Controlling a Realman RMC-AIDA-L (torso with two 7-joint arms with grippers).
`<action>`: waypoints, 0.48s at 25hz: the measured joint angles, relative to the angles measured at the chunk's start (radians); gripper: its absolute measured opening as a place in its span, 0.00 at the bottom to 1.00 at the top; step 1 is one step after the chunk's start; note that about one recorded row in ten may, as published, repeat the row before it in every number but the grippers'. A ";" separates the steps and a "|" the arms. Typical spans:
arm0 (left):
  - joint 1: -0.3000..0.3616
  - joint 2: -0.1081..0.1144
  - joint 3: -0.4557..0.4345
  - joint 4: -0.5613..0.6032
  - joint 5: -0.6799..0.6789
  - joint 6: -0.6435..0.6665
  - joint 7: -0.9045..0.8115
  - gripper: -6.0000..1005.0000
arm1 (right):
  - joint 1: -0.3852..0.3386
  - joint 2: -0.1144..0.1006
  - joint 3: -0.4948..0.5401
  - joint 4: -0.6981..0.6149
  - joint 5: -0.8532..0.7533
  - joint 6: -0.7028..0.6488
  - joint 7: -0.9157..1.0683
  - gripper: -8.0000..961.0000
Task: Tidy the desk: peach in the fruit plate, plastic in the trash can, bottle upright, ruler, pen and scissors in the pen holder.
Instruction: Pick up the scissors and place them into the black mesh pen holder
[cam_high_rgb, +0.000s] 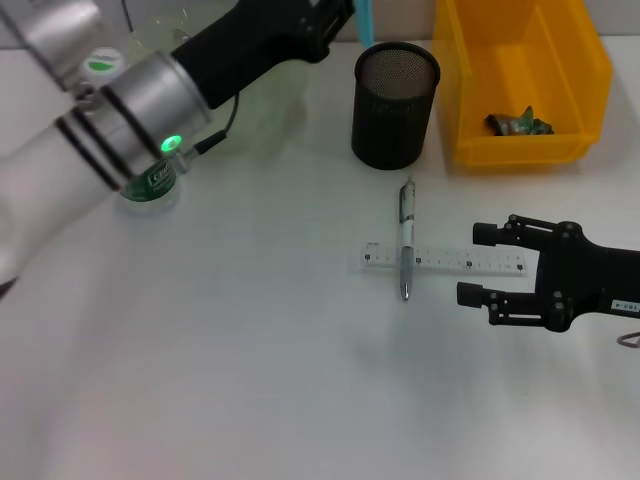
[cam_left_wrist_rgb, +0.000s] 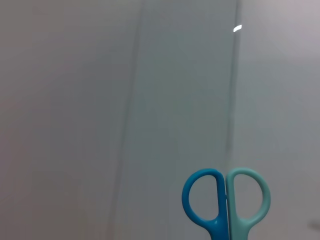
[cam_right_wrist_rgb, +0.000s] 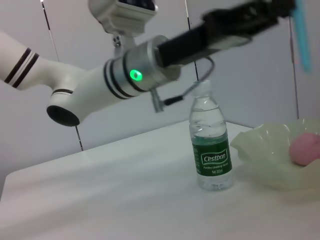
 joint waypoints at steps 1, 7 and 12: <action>-0.024 0.000 -0.026 -0.036 -0.008 -0.038 0.033 0.23 | 0.001 0.000 0.000 0.000 0.000 0.000 0.000 0.84; -0.120 -0.002 -0.147 -0.149 0.000 -0.170 0.169 0.23 | 0.004 0.004 0.000 0.000 0.000 0.000 0.000 0.84; -0.163 -0.001 -0.180 -0.171 0.005 -0.261 0.189 0.23 | 0.006 0.005 0.000 0.000 0.000 0.000 0.000 0.84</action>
